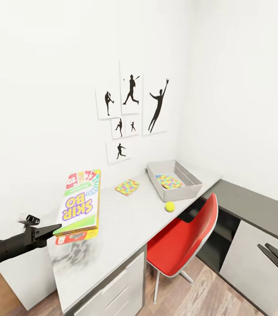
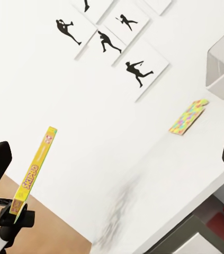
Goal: Put all the toys in the child's room - the three board games (two on the bed and one on the table), the two jigsaw puzzles on the table, and the tennis ball on the table - inside the toy box on the table in the child's room.
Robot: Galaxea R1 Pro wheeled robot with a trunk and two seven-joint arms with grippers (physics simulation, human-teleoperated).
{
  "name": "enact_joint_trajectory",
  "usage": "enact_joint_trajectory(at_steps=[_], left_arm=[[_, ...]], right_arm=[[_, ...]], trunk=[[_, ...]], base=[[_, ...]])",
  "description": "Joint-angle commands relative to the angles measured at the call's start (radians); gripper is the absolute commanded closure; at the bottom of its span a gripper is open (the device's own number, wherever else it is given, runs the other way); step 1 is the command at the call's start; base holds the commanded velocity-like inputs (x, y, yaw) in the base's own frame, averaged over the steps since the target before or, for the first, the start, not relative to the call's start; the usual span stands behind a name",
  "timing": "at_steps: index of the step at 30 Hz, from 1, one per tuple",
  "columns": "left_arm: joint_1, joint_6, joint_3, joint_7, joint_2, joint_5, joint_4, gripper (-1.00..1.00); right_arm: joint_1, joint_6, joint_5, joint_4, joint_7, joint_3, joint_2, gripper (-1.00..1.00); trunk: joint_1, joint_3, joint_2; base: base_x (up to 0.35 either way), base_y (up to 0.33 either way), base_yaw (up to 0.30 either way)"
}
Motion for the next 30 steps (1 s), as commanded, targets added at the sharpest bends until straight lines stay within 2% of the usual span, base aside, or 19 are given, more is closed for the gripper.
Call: enact_joint_trajectory(at_steps=[1, 22, 30], left_arm=[[-0.001, 0.011, 0.0, -0.003, 0.0, 0.0, 0.0, 1.0], [-0.001, 0.011, 0.0, -0.003, 0.0, 0.001, 0.0, 1.0], [-0.001, 0.011, 0.0, -0.003, 0.0, 0.0, 0.0, 1.0]], right_arm=[[0.0, 0.007, -0.006, 0.0, -0.001, 0.0, 0.0, -1.0], [0.0, 0.007, -0.005, 0.001, -0.002, 0.001, 0.0, -1.0], [0.0, 0.009, -0.007, 0.002, -0.003, 0.001, 0.0, -1.0]], trunk=[[-0.004, 0.002, 0.006], [-0.084, 0.068, 0.153], [-0.115, 0.1, 0.209]], base=[[0.0, 0.0, 0.0], [0.0, 0.0, -0.001], [0.0, 0.0, -0.156]])
